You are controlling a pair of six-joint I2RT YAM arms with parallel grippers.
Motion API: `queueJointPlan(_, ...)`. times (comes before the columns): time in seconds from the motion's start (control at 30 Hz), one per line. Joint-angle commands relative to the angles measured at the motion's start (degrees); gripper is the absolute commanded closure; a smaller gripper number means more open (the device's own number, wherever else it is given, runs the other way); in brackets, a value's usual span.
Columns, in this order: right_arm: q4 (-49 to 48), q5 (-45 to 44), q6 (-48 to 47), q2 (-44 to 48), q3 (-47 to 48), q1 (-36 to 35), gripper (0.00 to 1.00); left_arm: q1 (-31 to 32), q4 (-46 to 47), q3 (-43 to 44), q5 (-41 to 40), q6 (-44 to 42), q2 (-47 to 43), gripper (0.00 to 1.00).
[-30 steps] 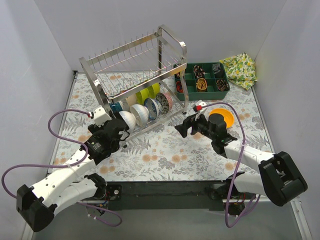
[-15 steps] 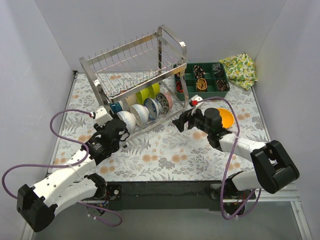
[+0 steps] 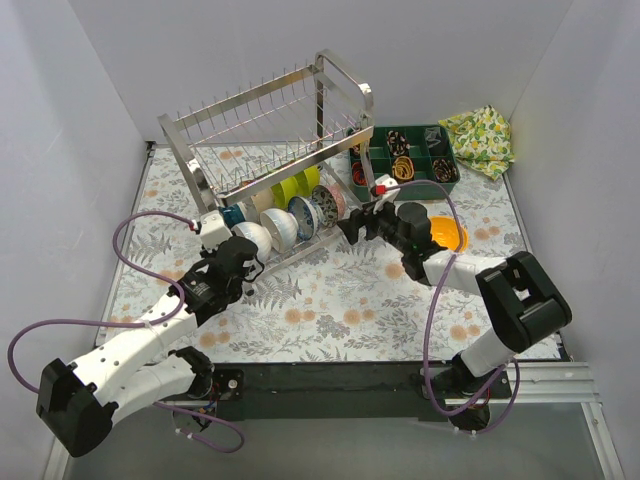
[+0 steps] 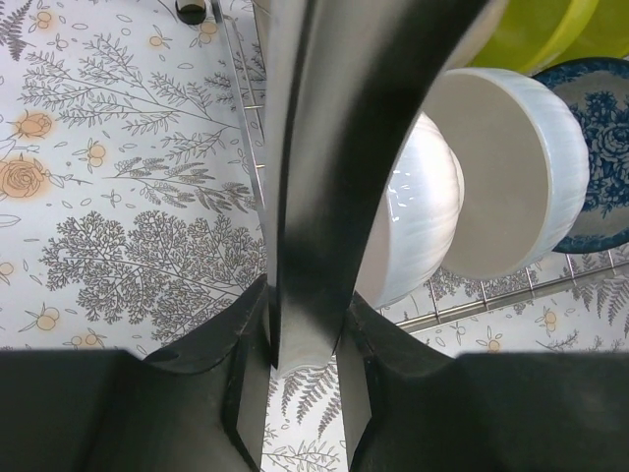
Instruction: Unload the bowls from the dish rack
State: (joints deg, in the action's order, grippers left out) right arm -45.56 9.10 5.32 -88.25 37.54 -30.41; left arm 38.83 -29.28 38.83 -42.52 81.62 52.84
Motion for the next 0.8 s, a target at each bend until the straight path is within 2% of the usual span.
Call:
queueJointPlan(0.0, -6.47, -2.33, 1.88, -3.41, 4.73, -0.61, 0.03, -0.33, -0.87, 0.46, -0.81, 1.26, -0.37, 0.85)
queueJointPlan(0.1, -6.47, -3.29, 2.59, -5.78, 7.45, -1.40, 0.04, -0.33, -0.69, 0.46, -0.81, 0.91, -0.11, 0.91)
queueJointPlan(0.13, -6.47, -4.09, 2.76, -6.23, 7.90, -1.75, 0.04, -0.33, -0.52, 0.37, -0.72, 0.82, 0.07, 0.96)
queueJointPlan(0.2, -6.56, -6.28, 2.76, -7.63, 9.13, -2.28, 0.04, -0.33, -0.52, 0.46, -0.54, 0.73, 0.07, 1.00)
queueJointPlan(0.5, -6.56, -12.79, 4.43, -12.38, 13.69, -2.81, 0.06, -0.33, -0.17, 0.19, 0.16, 0.47, -0.28, 1.00)
queueJointPlan(0.77, -3.75, -11.65, 5.75, -15.99, 17.04, -3.25, 0.10, -0.33, -0.08, 0.46, 0.34, 0.29, 0.24, 1.00)
